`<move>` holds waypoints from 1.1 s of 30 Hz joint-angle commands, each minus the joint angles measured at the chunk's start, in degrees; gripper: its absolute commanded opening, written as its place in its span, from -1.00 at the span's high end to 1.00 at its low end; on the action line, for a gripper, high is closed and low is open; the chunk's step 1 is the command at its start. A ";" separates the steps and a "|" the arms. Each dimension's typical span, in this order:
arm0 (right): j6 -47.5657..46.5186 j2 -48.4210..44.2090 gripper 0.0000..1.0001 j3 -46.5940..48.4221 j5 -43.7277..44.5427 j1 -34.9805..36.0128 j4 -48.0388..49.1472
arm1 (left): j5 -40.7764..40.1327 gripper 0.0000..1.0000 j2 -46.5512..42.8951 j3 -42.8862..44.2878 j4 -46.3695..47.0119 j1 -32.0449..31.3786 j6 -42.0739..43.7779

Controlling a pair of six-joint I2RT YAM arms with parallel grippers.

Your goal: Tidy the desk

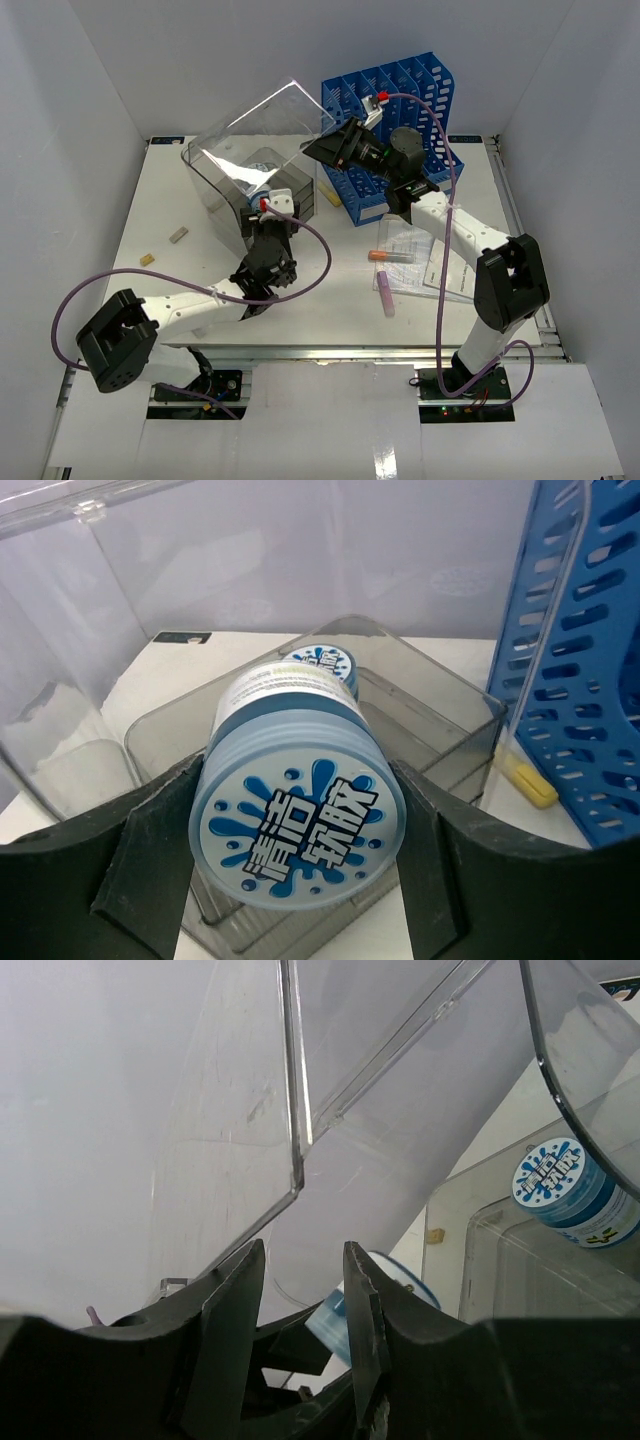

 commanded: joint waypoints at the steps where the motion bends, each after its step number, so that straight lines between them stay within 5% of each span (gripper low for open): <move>1: 0.95 -1.38 0.12 2.71 -0.45 0.29 3.10 | 6.07 1.00 -3.79 4.09 -19.15 5.71 -17.87; 28: 0.84 -2.45 0.13 1.29 -0.42 0.35 3.60 | 11.76 0.98 7.89 12.30 -35.47 13.87 -26.25; 30: 0.84 -2.52 0.12 1.21 -0.42 0.29 3.60 | 11.76 0.74 7.76 12.87 -36.90 13.87 -27.93; 33: 0.76 -2.61 0.12 1.05 -0.35 0.34 3.60 | 12.17 -0.02 6.53 12.79 -39.48 13.87 -29.16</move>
